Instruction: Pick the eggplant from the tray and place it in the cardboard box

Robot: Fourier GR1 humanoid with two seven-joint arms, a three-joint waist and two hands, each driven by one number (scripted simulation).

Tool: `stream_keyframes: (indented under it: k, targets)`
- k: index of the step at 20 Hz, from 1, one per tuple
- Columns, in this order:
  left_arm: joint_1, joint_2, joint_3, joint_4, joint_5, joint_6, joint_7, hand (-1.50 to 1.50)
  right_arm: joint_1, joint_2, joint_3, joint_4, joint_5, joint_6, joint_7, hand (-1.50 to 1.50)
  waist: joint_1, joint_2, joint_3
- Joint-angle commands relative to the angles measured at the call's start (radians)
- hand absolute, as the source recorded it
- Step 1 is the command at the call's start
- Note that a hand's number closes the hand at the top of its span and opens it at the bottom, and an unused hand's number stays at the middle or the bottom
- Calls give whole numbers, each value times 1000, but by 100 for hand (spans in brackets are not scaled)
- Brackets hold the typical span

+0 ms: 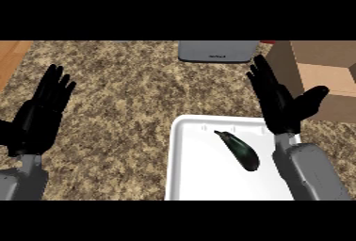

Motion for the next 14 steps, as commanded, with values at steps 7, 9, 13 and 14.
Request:
stream_keyframes:
  k: [7, 9, 13, 14]
  targets:
    - [99, 17, -44, 127, -158, 69, -18, 0, -82, -420, 227, 2, 406, 251, -14, 150, 27, -23, -11]
    - [128, -19, -53, 203, -201, 111, -63, 0, 20, -382, 163, 80, 431, 87, 75, 150, -31, -18, 22]
    - [178, -57, -83, 218, -239, 119, -118, 0, 168, -387, 193, -77, 539, -8, -20, -150, -26, -29, 25]
    - [128, -29, -49, 242, -214, 89, -91, 0, 169, -420, 183, -62, 551, 25, -67, -150, -22, -27, 26]
